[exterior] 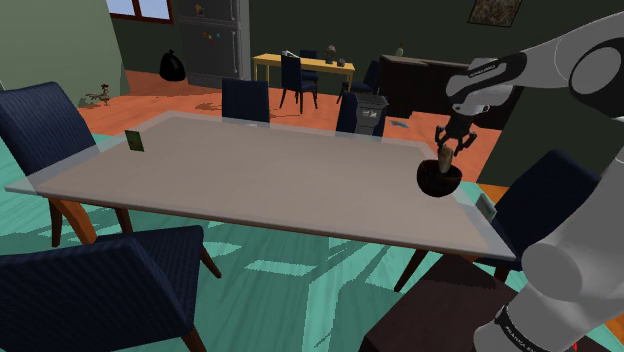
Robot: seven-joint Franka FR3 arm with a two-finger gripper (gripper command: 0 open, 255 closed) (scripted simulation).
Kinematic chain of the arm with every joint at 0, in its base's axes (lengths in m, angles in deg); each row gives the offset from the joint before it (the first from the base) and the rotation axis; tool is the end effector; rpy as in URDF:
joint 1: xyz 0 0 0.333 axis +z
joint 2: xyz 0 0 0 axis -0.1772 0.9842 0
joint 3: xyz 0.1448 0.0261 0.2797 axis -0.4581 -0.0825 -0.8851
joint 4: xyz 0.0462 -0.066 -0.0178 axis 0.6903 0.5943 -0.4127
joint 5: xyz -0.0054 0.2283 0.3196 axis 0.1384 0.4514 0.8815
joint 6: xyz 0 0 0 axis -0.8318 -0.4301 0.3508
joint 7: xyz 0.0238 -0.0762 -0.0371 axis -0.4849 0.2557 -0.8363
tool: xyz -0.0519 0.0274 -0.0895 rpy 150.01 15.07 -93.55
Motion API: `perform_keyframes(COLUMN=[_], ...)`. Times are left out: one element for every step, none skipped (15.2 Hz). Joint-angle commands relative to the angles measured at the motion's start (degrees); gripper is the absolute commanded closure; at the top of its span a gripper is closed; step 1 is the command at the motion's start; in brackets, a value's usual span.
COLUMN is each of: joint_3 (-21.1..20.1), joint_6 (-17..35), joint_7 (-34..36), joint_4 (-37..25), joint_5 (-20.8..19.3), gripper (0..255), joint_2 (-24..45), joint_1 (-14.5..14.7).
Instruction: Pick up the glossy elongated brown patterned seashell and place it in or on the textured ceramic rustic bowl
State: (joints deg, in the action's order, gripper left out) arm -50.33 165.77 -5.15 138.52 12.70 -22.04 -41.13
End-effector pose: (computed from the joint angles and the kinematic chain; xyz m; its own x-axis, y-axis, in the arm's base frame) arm 0.4323 -0.3998 0.4448 0.5053 -0.8605 0.0652 -0.8625 -0.5060 0.0062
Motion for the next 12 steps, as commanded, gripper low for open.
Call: perform_keyframes(joint_3=[0.2,0.2,0.1,0.1,0.1,0.1,0.1,0.1,0.1,0.1,0.0,0.0], joint_6=[1.1,1.8,2.5,3.2,3.9,4.7,5.4,6.1,6.8,7.5,8.2,9.0], joint_7=[-0.6,-0.6,-0.6,-0.7,-0.7,-0.7,-0.8,-0.8,-0.9,-0.9,-1.0,-1.0], joint_4=[0.0,0.5,1.0,1.4,1.9,2.3,2.7,3.1,3.5,3.9,4.2,4.6], joint_5=[0.3,0.3,0.4,0.5,0.5,0.6,0.7,0.8,0.9,1.0,1.0,1.2], gripper=[255,255,255,255,255,255,255,255,255,255,255,255], joint_2=[1.0,1.3,1.5,1.8,2.1,2.4,2.7,3.0,3.3,3.7,4.0,4.4], joint_1=[-0.3,-0.3,-0.3,-0.3,-0.3,-0.3,-0.4,-0.4,-0.4,-0.4,-0.4,-0.5])
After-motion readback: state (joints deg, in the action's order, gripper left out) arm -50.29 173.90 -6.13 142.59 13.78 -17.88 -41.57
